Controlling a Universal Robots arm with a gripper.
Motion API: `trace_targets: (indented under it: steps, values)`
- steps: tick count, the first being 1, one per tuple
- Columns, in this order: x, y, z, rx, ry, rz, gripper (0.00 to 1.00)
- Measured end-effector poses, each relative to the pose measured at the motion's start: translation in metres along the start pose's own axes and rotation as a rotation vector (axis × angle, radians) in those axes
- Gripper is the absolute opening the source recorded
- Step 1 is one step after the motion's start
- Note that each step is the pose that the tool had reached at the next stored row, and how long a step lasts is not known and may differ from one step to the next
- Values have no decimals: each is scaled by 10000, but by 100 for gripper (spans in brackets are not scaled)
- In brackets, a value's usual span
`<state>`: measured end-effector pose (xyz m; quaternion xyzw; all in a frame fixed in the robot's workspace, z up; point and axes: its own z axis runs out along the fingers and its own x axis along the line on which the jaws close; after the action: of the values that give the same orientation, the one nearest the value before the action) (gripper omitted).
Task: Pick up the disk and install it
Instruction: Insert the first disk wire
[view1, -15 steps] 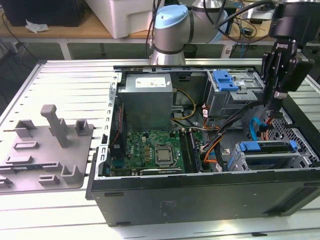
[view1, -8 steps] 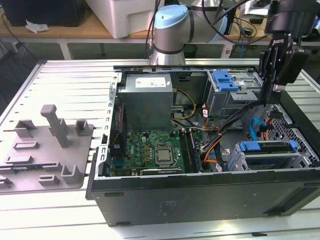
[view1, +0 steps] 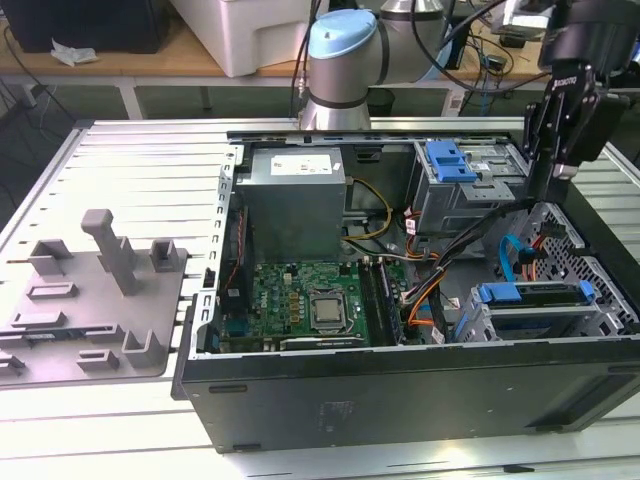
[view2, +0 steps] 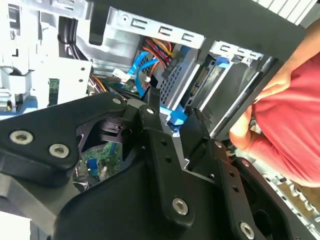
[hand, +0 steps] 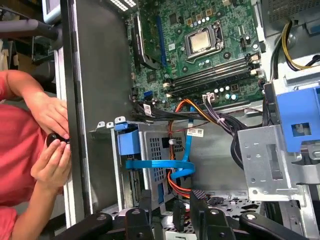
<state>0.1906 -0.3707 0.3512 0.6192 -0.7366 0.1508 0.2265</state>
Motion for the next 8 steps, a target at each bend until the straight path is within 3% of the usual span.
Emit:
trace_targets:
  steps: [6, 8]
  values:
    - [-82, -252, 41, -128, 29, -69, 44]
    - [-124, -257, 68, -182, 79, -66, 44]
